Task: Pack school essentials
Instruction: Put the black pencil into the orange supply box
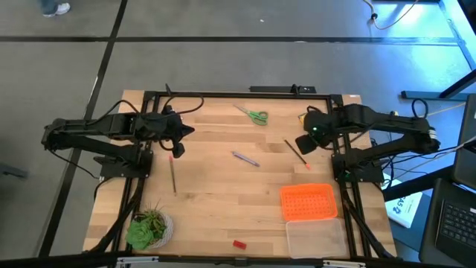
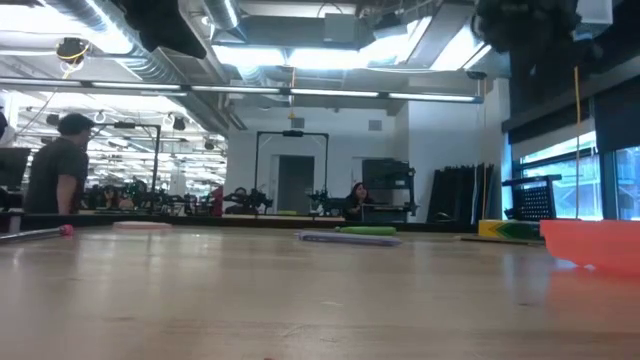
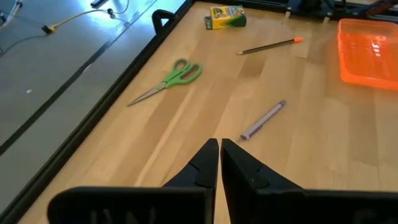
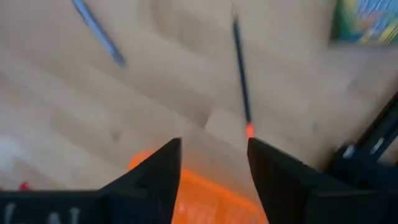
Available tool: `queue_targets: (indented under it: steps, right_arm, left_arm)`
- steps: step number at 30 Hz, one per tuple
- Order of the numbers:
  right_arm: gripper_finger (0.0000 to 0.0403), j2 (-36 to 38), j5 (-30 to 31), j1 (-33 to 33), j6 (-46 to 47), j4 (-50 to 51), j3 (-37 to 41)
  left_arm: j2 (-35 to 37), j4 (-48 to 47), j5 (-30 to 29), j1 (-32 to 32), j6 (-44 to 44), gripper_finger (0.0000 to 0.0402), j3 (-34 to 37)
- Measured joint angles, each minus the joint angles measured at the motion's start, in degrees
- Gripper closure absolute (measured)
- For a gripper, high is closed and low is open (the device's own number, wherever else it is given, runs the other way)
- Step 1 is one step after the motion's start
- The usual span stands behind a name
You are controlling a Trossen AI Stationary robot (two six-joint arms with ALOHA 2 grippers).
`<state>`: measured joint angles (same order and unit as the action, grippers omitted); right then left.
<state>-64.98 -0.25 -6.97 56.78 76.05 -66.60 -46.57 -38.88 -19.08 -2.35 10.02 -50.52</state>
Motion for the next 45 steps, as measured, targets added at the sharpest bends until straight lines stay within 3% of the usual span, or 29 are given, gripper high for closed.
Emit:
queue_targets:
  steps: [4, 7, 22, 45]
  right_arm:
    - [0.0225, -1.6, -6.4, -1.1, 1.5, -0.5, 4.5]
    - [0.0228, -2.0, -7.8, -1.1, 1.7, -3.1, 8.2]
    - [0.0231, -2.2, -7.4, -1.5, 0.2, -21.2, 28.0]
    - [0.0231, -2.6, -6.9, -1.5, -0.1, -35.7, 40.4]
  left_arm:
    - [0.0, 1.0, 0.8, 0.0, -1.3, 0.0392, 0.0]
    - [0.0, 1.4, 1.3, 0.0, -1.6, 0.0396, 0.0]
    - [-1.1, 7.4, 3.8, 0.0, -1.7, 0.0388, 0.0]
    - [-3.2, 10.3, 3.8, 0.0, -1.7, 0.039, 0.0]
